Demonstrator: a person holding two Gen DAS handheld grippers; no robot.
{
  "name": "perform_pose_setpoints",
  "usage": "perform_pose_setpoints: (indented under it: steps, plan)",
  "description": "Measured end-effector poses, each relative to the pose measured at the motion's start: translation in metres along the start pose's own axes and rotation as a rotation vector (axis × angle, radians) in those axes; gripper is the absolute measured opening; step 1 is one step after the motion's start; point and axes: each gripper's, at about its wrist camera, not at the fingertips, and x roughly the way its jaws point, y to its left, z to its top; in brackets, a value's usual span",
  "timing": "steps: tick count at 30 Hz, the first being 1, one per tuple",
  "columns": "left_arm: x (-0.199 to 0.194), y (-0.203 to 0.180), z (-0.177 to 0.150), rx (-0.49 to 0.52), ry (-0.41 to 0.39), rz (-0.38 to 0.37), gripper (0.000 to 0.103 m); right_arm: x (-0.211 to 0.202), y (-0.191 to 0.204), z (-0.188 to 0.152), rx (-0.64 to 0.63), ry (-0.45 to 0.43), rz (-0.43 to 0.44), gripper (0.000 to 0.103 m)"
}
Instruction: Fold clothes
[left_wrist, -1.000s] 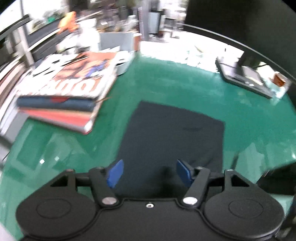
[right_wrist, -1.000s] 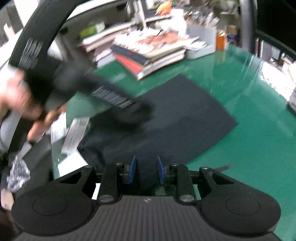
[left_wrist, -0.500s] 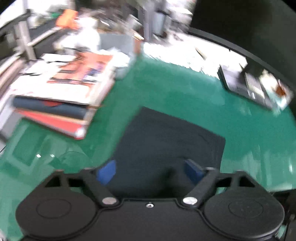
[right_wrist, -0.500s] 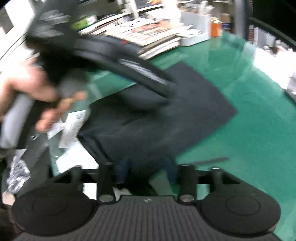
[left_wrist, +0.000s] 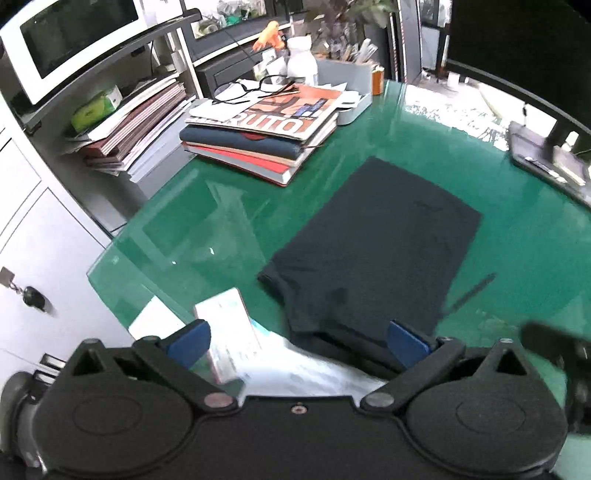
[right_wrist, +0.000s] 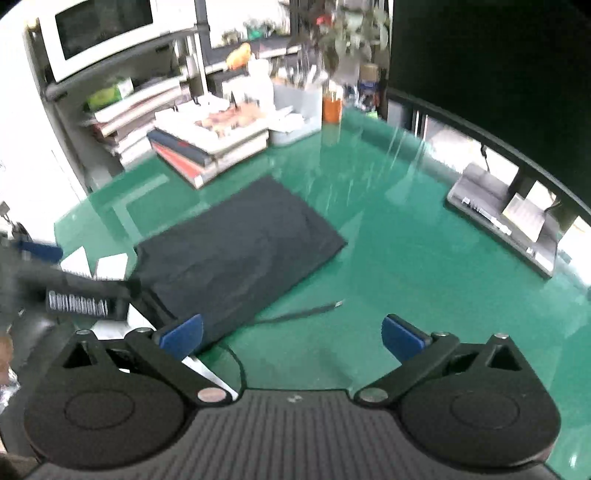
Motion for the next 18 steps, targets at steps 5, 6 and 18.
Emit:
perform_pose_setpoints:
  steps: [5,6,18]
  plan:
    - [-0.02,-0.001,-0.008,-0.058,0.026,0.029,0.102,-0.008,-0.006,0.002,0.047,0.072,0.012,0.103]
    - [-0.022,0.0,-0.009,-0.076,0.03,0.024,0.102,-0.008,-0.006,0.001,0.051,0.078,-0.002,0.103]
    - [-0.037,-0.015,-0.036,-0.118,0.131,0.063,0.102,-0.024,-0.006,-0.027,0.057,0.138,-0.013,0.103]
